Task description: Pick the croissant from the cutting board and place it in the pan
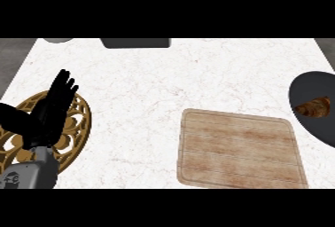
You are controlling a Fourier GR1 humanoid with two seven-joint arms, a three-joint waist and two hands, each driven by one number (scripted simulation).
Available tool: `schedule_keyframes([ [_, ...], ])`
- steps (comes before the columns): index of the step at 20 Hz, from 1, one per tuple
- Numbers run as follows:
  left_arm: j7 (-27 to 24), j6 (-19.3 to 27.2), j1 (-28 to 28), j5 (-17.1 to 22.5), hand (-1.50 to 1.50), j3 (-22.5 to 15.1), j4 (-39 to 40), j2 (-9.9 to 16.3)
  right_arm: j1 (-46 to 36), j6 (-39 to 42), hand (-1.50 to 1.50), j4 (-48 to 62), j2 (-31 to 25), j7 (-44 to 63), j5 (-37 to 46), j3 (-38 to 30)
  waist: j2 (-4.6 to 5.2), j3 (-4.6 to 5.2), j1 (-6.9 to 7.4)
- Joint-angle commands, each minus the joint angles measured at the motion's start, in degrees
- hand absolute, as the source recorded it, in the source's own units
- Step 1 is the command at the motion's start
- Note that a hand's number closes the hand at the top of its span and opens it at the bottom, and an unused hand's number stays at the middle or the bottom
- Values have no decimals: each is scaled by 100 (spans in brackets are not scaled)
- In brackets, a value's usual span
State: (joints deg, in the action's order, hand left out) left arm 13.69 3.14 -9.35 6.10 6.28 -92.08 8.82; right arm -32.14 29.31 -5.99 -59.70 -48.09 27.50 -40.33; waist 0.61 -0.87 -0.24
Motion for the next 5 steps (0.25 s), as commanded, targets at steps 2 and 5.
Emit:
schedule_keyframes([
  [2,-34,55,-19,-15,0,23,16,-28,358,1375,-150,-91,-81,-1009,-103,-10,1,-7,-55],
  [5,-110,-33,-48,2,0,52,107,38,357,1424,-150,-202,-122,-922,-176,-8,14,3,-28],
])
